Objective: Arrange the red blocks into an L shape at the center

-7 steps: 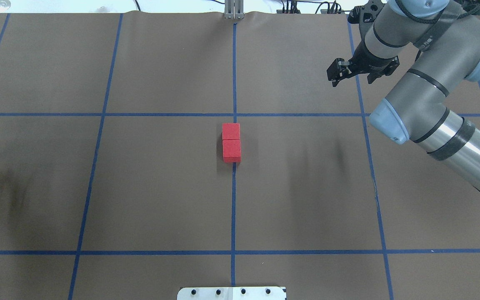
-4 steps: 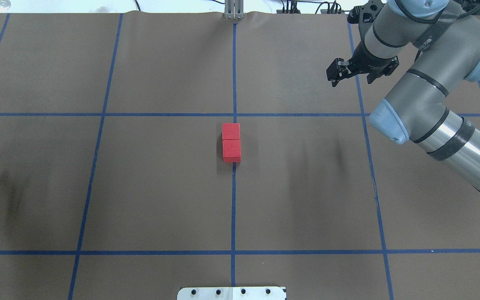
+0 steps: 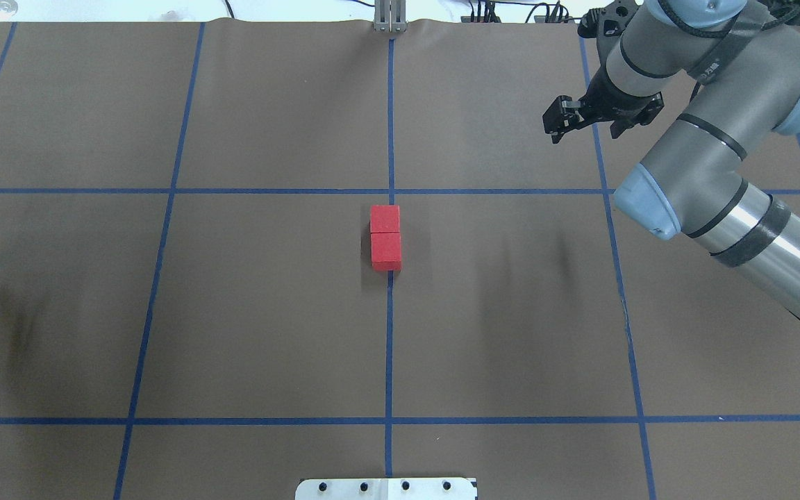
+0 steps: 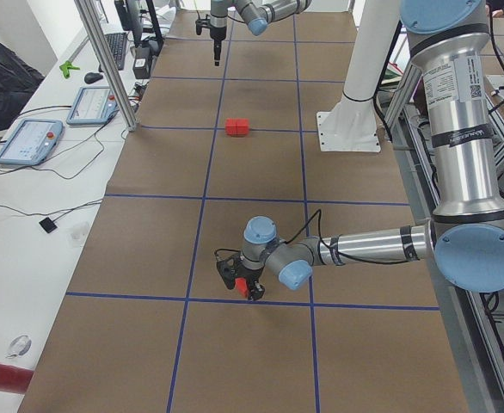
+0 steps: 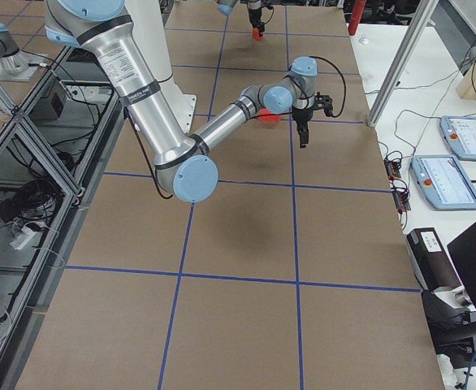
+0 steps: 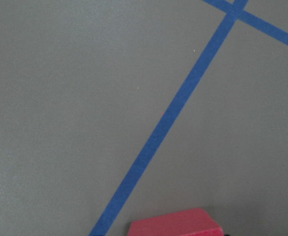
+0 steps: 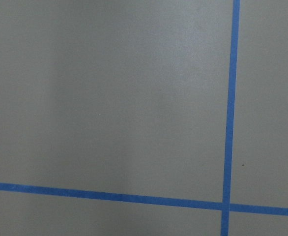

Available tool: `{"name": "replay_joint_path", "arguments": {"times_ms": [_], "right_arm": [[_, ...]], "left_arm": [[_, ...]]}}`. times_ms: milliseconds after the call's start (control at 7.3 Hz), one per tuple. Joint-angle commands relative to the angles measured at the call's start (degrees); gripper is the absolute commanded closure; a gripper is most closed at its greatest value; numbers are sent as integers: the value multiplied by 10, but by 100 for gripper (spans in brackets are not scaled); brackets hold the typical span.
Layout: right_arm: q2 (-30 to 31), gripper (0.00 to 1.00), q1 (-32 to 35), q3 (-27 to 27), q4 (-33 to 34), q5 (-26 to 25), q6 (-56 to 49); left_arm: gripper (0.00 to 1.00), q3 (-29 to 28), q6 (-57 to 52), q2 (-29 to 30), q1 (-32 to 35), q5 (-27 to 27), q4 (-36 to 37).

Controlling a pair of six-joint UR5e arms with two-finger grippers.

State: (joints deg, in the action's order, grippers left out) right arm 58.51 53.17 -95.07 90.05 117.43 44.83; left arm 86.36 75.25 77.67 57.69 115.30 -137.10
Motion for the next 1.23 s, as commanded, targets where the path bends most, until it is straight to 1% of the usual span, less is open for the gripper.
{"name": "replay_joint_path", "arguments": {"times_ms": [0,137,548,685,822,959,1096], "right_arm": [[-1,1,0,-2,0,0,2],[0,1,0,-3,0,0,2],[5,1,1,-6,0,0,3],[6,1,1,-6,0,1,-1],[7,1,2,-6,0,2,-4],[8,1,2,-7,-1,4,-4],[7,1,0,-6,-1,3,-4]], "left_arm": [[98,2,9,6,1,3,0],[100,3,10,6,1,4,0],[100,36,9,10,19,11,6],[100,40,10,26,22,8,17],[100,55,10,58,23,8,71],[100,76,9,101,24,8,158],[100,80,10,148,24,10,219]]}}
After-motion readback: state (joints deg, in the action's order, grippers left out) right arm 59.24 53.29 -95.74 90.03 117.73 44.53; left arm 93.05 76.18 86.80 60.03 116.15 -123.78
